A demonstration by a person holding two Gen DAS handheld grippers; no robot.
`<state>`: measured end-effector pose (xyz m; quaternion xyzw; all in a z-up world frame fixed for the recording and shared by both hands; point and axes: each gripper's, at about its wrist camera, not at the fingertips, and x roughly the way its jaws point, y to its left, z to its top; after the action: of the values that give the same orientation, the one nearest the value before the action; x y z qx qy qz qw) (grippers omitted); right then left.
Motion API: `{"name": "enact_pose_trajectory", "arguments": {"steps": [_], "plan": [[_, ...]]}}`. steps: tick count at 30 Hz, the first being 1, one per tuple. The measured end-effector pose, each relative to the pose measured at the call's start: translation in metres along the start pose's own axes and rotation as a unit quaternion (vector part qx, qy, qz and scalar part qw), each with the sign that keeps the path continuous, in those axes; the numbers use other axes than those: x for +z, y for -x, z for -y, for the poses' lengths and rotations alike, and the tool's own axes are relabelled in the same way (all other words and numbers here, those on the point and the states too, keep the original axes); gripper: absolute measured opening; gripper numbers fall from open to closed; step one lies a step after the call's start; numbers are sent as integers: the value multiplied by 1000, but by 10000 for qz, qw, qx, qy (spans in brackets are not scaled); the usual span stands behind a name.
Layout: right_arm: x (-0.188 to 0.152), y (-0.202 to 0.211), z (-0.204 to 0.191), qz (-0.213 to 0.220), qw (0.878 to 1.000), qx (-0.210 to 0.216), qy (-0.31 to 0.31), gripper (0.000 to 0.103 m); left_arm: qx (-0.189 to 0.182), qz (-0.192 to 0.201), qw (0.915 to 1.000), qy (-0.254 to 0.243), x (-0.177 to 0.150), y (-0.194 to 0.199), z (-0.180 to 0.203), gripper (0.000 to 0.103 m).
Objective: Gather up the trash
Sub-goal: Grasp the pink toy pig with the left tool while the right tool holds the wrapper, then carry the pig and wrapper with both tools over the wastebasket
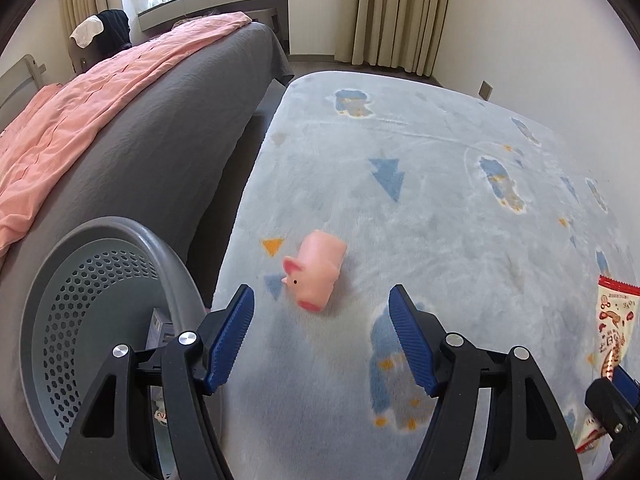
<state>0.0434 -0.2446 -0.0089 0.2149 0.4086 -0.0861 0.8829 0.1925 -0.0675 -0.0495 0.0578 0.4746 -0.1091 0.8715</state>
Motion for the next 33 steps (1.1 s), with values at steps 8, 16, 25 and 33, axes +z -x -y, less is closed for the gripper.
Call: {"name": "enact_pose_trajectory", "arguments": {"steps": [8, 16, 25, 33], "plan": [[1, 2, 5, 10, 9999, 130, -72, 52, 180, -111, 9998, 30, 9, -26, 2, 64], [0, 2, 5, 10, 9999, 121, -82, 52, 3, -184, 9998, -21, 7, -29, 5, 32], [-4, 0, -6, -5, 9999, 22, 101, 52, -49, 81, 9999, -99, -22, 21, -4, 32], [-8, 0, -35, 5, 9988, -33, 481, 52, 77, 412, 9990, -124, -44, 76, -39, 32]]}}
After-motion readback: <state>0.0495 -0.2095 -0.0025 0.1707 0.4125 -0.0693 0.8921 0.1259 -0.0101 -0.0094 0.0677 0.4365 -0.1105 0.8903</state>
